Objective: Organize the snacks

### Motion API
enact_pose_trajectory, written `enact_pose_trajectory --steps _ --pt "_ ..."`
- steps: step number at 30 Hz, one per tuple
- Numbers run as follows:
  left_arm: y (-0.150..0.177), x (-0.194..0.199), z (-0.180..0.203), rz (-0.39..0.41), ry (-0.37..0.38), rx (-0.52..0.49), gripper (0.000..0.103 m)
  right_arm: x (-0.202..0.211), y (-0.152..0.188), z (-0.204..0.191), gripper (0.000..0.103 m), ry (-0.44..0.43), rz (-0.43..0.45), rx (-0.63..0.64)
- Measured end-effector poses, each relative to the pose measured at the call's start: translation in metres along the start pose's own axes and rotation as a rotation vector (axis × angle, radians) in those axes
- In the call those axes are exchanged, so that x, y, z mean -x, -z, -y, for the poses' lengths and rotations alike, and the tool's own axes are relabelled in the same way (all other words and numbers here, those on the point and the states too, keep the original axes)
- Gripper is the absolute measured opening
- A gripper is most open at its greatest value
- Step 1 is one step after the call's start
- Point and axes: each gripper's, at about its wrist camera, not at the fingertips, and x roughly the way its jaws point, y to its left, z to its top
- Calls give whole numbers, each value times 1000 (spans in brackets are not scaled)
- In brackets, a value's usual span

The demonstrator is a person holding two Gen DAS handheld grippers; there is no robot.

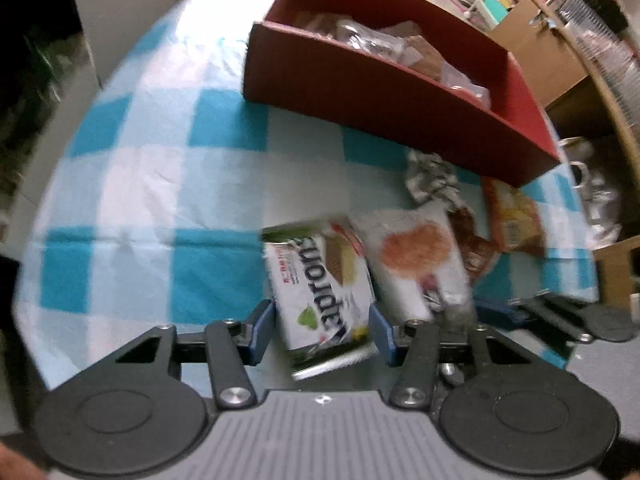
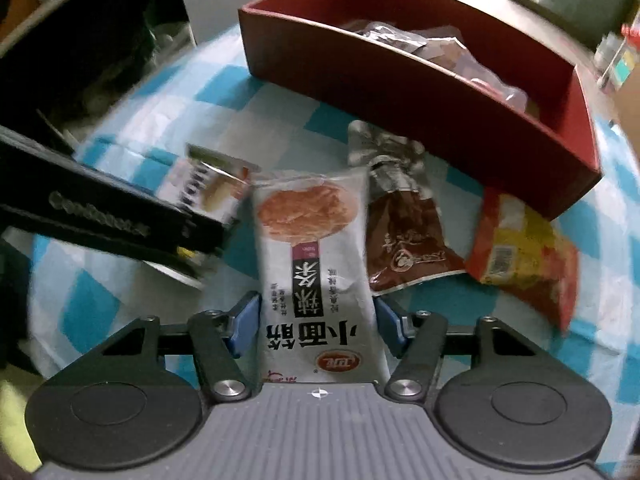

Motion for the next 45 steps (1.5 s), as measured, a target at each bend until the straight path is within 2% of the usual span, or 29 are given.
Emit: enact_pose_trajectory --steps 1,2,5,11,13,15,19,21,24,26,28,30,31,32,33,37,38,40,44,45 --pt "0 0 0 -2 6 5 44 3 1 8 57 -51 6 -57" --pt "-1 1 0 3 4 2 43 5 1 13 56 -75 13 -90" --pt "-2 6 0 19 20 4 43 5 0 20 55 -102 25 -132" --pt "-3 15 1 45 54 1 43 10 1 34 55 -222 59 -245" --pt "-4 19 1 52 79 1 43 11 1 36 55 -235 68 -261" --pt "-5 18 3 55 73 -15 43 8 1 40 55 -242 58 -282" --pt "-5 -1 -9 0 73 48 43 2 3 40 56 -220 37 -283" --pt "-7 -3 -12 11 86 86 46 3 2 36 57 -187 33 -255" --pt "-9 -7 -5 26 75 86 57 6 4 27 55 -95 29 -168" --pt "-9 -11 7 40 51 89 74 8 9 19 57 0 22 -91" --pt "-8 -16 22 61 -13 44 76 10 14 21 57 0 14 -92" --pt "-1 -21 43 79 -117 -90 75 13 18 28 61 10 14 -98" --pt "5 -23 51 93 -170 -152 67 14 19 32 65 12 13 -106" --pt "11 -24 57 108 -226 -204 54 15 21 35 73 19 15 -112" --pt "15 -25 60 118 -266 -241 53 15 22 38 77 24 17 -119" --pt "11 -19 46 132 -269 -228 52 18 21 40 84 0 40 -105" --pt "10 -17 40 132 -280 -203 52 18 19 38 93 -20 52 -87" --pt "7 -11 27 109 -247 -156 52 15 15 32 103 -38 61 -50" --pt "9 -7 17 85 -205 -122 52 -7 4 26 103 13 31 -35" --pt "11 -7 19 89 -207 -128 52 -10 5 22 103 53 53 -19"
